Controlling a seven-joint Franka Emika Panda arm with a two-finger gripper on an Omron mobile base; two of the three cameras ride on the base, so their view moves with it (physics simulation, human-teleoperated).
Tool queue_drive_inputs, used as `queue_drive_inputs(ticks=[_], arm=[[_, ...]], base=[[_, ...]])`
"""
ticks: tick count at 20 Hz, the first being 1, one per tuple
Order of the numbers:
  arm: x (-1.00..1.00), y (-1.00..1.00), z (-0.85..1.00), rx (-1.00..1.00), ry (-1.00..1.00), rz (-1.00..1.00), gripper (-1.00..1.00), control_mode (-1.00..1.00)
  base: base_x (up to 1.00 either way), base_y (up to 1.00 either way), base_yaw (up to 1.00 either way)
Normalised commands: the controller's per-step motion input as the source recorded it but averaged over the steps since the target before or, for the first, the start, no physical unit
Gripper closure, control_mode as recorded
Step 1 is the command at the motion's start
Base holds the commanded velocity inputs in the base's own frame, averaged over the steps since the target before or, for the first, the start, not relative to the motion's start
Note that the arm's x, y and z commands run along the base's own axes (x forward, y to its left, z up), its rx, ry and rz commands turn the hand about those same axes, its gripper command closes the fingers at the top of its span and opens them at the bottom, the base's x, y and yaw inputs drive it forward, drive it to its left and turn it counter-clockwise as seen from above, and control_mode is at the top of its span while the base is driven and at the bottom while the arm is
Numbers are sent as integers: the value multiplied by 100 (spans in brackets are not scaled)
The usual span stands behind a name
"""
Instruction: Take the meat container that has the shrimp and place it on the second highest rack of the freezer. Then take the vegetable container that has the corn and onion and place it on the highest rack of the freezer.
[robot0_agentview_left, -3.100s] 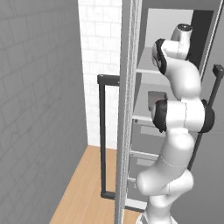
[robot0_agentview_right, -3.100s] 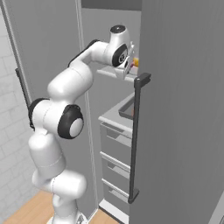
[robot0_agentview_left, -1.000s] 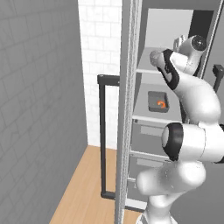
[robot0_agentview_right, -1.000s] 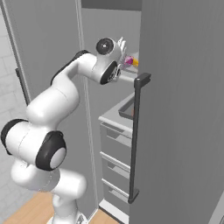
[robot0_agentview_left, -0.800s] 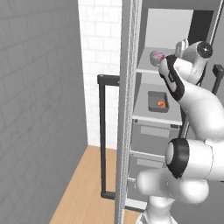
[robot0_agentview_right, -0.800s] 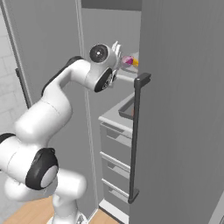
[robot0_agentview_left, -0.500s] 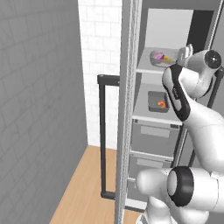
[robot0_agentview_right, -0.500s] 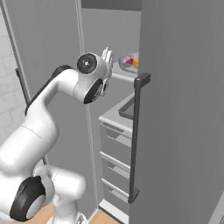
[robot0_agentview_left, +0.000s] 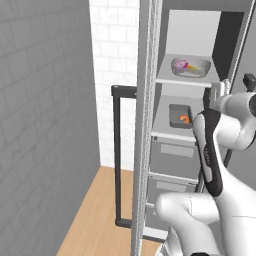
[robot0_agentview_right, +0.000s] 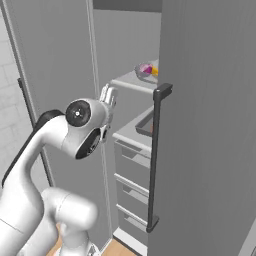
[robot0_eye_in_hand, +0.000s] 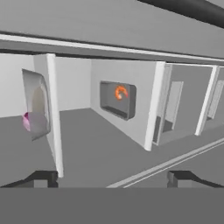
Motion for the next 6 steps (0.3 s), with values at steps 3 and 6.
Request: queue_drive_inputs(ticks=[3,6], arm=[[-100,4,-73,0,15,0,-100,-100],[-100,6,-79,0,11,0,-100,-100]], base=[[0,0,0],[0,0,0]])
